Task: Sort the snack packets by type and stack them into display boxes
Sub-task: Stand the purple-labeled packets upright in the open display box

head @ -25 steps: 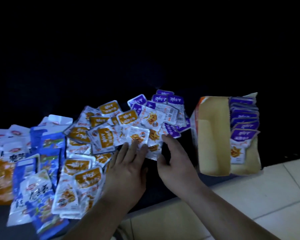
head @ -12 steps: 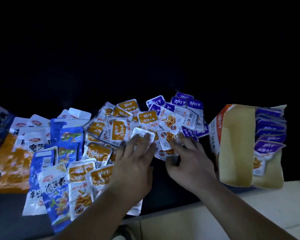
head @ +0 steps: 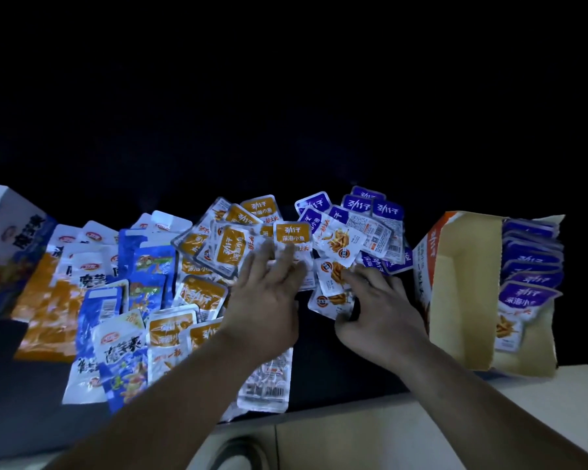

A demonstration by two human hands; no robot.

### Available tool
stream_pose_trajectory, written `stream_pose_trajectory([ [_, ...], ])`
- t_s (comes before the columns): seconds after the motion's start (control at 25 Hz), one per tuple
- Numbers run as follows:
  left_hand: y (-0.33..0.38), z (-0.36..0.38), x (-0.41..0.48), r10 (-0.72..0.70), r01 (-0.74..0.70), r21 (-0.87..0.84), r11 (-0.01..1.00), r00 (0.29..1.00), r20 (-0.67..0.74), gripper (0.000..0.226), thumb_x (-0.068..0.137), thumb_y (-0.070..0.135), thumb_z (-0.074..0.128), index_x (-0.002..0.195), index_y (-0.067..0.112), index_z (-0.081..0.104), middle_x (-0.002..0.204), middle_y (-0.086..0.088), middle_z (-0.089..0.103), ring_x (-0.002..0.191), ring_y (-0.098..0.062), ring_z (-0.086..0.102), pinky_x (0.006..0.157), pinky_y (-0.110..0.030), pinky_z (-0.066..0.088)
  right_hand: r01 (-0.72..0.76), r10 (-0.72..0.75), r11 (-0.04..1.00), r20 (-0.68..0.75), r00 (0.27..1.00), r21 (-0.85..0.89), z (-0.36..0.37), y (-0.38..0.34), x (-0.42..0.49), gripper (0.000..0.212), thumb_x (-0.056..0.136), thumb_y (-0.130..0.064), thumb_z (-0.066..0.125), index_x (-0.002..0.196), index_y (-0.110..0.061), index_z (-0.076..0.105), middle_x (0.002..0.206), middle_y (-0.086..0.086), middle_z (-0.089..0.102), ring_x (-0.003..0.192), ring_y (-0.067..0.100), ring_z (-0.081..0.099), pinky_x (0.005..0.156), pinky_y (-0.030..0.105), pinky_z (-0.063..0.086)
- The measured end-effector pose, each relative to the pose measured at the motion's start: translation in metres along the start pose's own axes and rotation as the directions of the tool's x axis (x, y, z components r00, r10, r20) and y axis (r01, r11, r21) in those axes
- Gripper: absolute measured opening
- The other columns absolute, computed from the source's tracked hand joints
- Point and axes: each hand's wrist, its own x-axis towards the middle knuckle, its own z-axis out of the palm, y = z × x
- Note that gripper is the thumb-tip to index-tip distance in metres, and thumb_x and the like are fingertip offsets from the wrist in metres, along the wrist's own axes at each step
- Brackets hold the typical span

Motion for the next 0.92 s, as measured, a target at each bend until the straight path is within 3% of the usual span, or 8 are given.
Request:
stream_pose_trajectory([
  [0.08, -0.002, -0.002, 0.015, 0.062, -0.067, 0.037, 0.997, 0.99, 0.13, 0.068, 0.098, 0.038, 0.041, 0.163, 0.025, 0.025, 0.173, -0.006, 0.008, 0.158, -0.038, -0.003, 0.127, -0.056, -0.001, -0.014, 0.014, 1.0, 0.001, 1.0, -0.004, 0.0, 0.003, 0.001, 0.08, 0.084, -0.039, 0.058, 0.157, -0.037, 0.024, 0.153, -0.026, 0.02, 0.142, 0.014, 0.014, 0.094, 0.027, 0.038],
  [0.16, -0.005, -0.005, 0.016, -0.061, 0.024, 0.167, 0.986, 0.975, 0.216, 0.074, 0.1, 0.048, 0.031, 0.165, 0.021, 0.009, 0.173, -0.005, -0.009, 0.157, -0.037, -0.016, 0.126, -0.056, -0.01, -0.023, 0.022, 1.0, -0.013, 1.0, -0.01, 0.003, 0.007, 0.001, 0.08, 0.082, -0.036, 0.061, 0.155, -0.03, 0.03, 0.149, -0.022, 0.022, 0.139, 0.015, 0.016, 0.094, 0.026, 0.037],
  [0.28, -0.006, -0.005, 0.002, -0.167, 0.117, 0.25, 0.961, 0.968, 0.187, 0.074, 0.101, 0.049, 0.03, 0.163, 0.009, 0.017, 0.172, -0.012, -0.007, 0.157, -0.041, -0.014, 0.125, -0.06, -0.006, 0.002, -0.002, 1.0, -0.049, 0.999, 0.001, 0.011, 0.013, -0.005, 0.071, 0.079, -0.034, 0.063, 0.145, -0.024, 0.041, 0.146, -0.017, 0.023, 0.136, 0.016, 0.019, 0.096, 0.025, 0.037],
  [0.36, -0.006, -0.001, -0.004, -0.145, 0.128, 0.153, 0.98, 0.984, 0.102, 0.069, 0.098, 0.043, 0.032, 0.154, 0.003, 0.04, 0.17, -0.02, 0.013, 0.157, -0.044, 0.003, 0.126, -0.061, 0.006, 0.044, -0.041, 0.998, -0.075, 0.996, 0.039, 0.017, 0.016, -0.01, 0.061, 0.078, -0.036, 0.063, 0.134, -0.02, 0.046, 0.143, -0.015, 0.025, 0.137, 0.016, 0.023, 0.098, 0.022, 0.034],
  [0.44, -0.002, 0.008, 0.001, -0.031, 0.03, -0.012, 0.999, 0.994, -0.107, 0.061, 0.091, 0.035, 0.035, 0.136, 0.003, 0.061, 0.16, -0.024, 0.038, 0.152, -0.046, 0.026, 0.122, -0.064, 0.024, 0.086, -0.078, 0.994, -0.114, 0.99, 0.072, 0.019, 0.021, -0.016, 0.057, 0.077, -0.04, 0.061, 0.129, -0.019, 0.05, 0.142, -0.013, 0.029, 0.138, 0.015, 0.028, 0.1, 0.021, 0.034],
  [0.52, 0.006, 0.007, 0.023, 0.076, -0.106, -0.143, 0.984, 0.976, -0.202, 0.056, 0.092, 0.035, 0.046, 0.142, 0.011, 0.057, 0.162, -0.021, 0.036, 0.151, -0.047, 0.026, 0.117, -0.067, 0.03, 0.101, -0.08, 0.988, -0.171, 0.982, 0.12, 0.019, 0.027, -0.02, 0.056, 0.078, -0.037, 0.061, 0.131, -0.019, 0.054, 0.142, -0.01, 0.033, 0.136, 0.014, 0.034, 0.101, 0.018, 0.035],
  [0.72, 0.033, -0.027, 0.115, 0.187, -0.144, -0.153, 0.978, 0.93, 0.316, 0.103, 0.089, 0.052, 0.072, 0.159, 0.053, -0.004, 0.167, 0.005, -0.032, 0.154, -0.03, -0.029, 0.124, -0.059, -0.006, 0.089, 0.014, 0.949, -0.322, 0.947, 0.304, 0.006, 0.026, -0.026, 0.073, 0.077, -0.007, 0.058, 0.148, -0.019, 0.045, 0.148, -0.004, 0.035, 0.139, 0.004, 0.023, 0.102, -0.006, 0.005],
  [0.92, 0.061, -0.017, 0.138, 0.16, -0.146, -0.066, 0.987, 0.898, 0.411, 0.094, 0.089, 0.06, 0.06, 0.155, 0.06, -0.007, 0.166, 0.012, -0.031, 0.153, -0.031, -0.031, 0.118, -0.068, -0.016, 0.001, 0.148, 0.836, -0.228, 0.962, 0.549, 0.005, 0.018, -0.026, 0.087, 0.088, 0.007, 0.05, 0.161, -0.024, 0.017, 0.164, -0.016, 0.01, 0.137, -0.021, -0.007, 0.097, -0.009, -0.008],
])
